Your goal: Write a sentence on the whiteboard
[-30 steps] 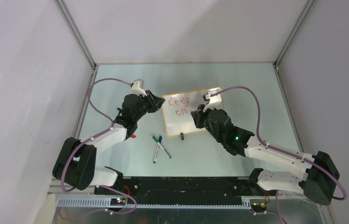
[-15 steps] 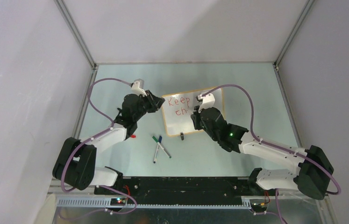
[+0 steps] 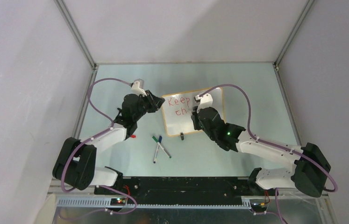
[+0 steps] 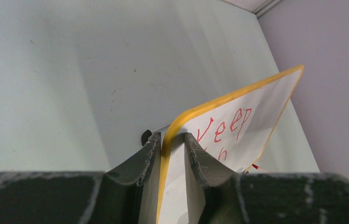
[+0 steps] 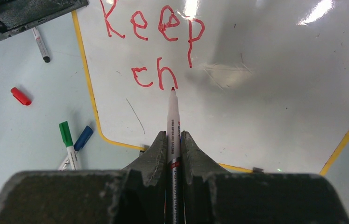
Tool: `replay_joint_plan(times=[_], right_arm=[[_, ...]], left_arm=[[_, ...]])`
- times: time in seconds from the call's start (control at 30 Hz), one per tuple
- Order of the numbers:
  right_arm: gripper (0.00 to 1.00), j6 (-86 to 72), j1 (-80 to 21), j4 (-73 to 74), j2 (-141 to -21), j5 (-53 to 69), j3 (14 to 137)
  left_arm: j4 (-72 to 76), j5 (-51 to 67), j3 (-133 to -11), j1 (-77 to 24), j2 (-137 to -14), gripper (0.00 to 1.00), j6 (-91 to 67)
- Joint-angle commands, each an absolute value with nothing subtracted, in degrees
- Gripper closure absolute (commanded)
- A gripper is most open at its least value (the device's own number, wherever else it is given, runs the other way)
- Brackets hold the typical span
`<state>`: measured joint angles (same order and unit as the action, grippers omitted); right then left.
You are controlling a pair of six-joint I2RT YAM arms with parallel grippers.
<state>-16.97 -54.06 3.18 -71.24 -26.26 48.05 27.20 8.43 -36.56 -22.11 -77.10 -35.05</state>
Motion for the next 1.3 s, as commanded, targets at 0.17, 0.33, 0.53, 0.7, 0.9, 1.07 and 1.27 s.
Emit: replay_joint_plan(times=[0.17,0.33,0.53,0.7,0.9,1.07,1.27], right_arm=[[1.00,-16.0,-53.9,2.1,-72.8,-28.6,51.0],[1.00,-15.9,-53.4,2.0,-73.7,-28.9,51.4],[1.00,-15.9,-53.0,2.1,-74.3,-28.9,51.6],[1.00,-16.0,-52.3,1.7,-74.5,-28.4,51.7],[1.00,-16.0,-51.9,1.1,-75.1,-27.9,51.8],[1.00,-16.5,-51.7,1.2,-75.7,-28.0,52.1],[1.00,-16.7,-51.5,0.6,-76.0,-27.6,52.1]], left_arm=[[28.2,9.1,-38.5,-21.8,-76.2,0.73,-35.0],[28.3,9.1,-38.5,-21.9,-76.1,0.73,-35.0],[28.4,9.0,-38.5,-21.8,-76.0,0.73,-35.0],[28.6,9.1,-38.4,-21.8,-76.2,0.73,-35.1],[29.3,9.4,-38.3,-21.8,-76.5,0.73,-35.5],[29.4,9.5,-38.2,-21.8,-76.5,0.73,-35.6],[29.4,9.5,-38.1,-21.8,-76.3,0.73,-35.7]])
